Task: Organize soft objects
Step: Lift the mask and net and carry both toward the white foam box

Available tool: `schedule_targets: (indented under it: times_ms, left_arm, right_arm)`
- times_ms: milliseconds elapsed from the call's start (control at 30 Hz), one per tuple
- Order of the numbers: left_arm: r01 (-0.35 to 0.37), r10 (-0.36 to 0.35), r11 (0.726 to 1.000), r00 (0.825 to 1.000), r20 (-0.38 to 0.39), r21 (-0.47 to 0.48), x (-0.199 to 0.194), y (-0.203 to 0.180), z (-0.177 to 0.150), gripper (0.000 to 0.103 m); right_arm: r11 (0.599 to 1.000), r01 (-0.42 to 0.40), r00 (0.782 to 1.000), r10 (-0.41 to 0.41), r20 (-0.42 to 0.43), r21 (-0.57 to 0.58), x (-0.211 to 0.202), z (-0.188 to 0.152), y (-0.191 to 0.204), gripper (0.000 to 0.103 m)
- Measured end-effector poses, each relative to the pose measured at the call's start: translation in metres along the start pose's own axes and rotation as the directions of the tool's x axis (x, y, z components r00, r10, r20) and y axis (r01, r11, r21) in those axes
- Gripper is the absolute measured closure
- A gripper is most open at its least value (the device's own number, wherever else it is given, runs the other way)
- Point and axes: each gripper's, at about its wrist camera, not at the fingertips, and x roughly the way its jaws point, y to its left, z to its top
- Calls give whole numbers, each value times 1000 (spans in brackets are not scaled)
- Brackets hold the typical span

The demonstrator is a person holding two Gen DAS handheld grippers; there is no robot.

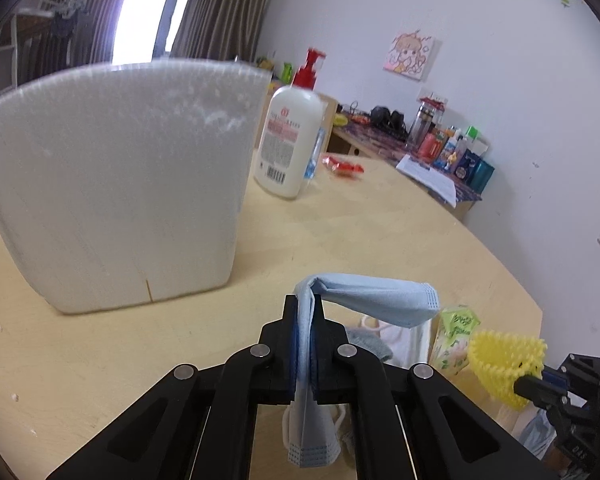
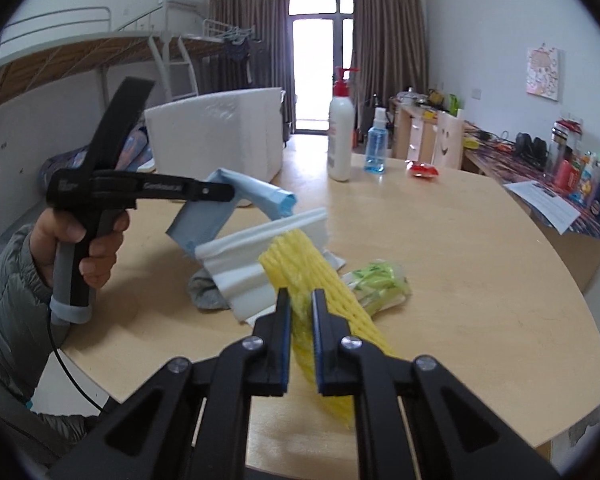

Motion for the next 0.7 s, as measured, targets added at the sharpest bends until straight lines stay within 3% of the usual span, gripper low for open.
schedule_targets:
  times_ms: [367,700]
  left_arm:
    - [-39,32,998,991,132,55,-36,-16,9,99]
    - [-122,97,989,962,256,81,-86,-35,19,99]
  right_arm:
    - [996,30,995,-37,90,80,-16,13,-12,91]
    - [990,46,977,-72,202,131,-38,28,-17,91]
